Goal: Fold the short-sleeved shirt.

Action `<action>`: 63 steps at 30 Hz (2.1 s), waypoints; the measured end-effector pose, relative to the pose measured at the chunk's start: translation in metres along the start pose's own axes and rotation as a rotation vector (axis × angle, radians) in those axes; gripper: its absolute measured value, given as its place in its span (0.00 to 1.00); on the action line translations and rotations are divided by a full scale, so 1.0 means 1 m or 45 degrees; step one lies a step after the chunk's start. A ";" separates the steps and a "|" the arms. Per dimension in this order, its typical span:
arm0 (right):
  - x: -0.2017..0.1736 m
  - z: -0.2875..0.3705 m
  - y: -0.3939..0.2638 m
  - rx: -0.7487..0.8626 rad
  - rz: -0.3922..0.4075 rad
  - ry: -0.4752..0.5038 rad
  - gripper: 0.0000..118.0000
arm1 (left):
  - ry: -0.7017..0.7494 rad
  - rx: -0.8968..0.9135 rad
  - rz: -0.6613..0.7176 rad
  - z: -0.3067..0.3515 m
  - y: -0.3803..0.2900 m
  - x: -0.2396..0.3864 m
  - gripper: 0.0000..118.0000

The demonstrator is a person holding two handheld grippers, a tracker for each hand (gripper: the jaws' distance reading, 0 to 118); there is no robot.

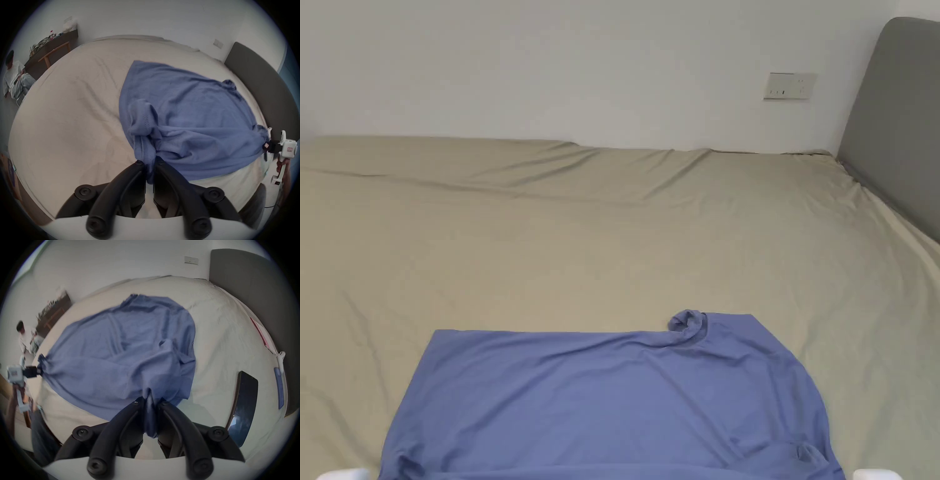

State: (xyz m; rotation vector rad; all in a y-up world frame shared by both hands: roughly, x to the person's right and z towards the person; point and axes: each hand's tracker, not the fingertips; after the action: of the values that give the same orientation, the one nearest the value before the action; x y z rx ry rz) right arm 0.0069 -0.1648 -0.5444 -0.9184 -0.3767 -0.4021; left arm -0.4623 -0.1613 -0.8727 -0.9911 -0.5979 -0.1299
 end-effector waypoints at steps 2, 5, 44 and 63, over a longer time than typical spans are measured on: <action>0.002 0.018 0.004 0.025 -0.045 0.038 0.21 | -0.060 0.021 0.044 0.013 0.004 -0.006 0.08; 0.002 0.041 -0.002 0.017 -0.021 0.076 0.20 | -0.080 0.012 0.024 0.036 0.000 -0.004 0.08; 0.009 0.011 0.123 0.252 0.193 -0.065 0.69 | 0.243 0.100 -0.065 -0.118 0.109 -0.022 0.86; 0.007 -0.066 0.142 0.053 -0.085 -0.022 0.07 | 0.049 0.151 -0.117 -0.040 0.092 -0.006 0.04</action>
State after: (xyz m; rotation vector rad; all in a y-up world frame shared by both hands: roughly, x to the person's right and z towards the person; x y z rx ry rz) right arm 0.0908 -0.1431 -0.6747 -0.8709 -0.4311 -0.4458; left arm -0.4169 -0.1441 -0.9609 -0.8453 -0.6095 -0.1925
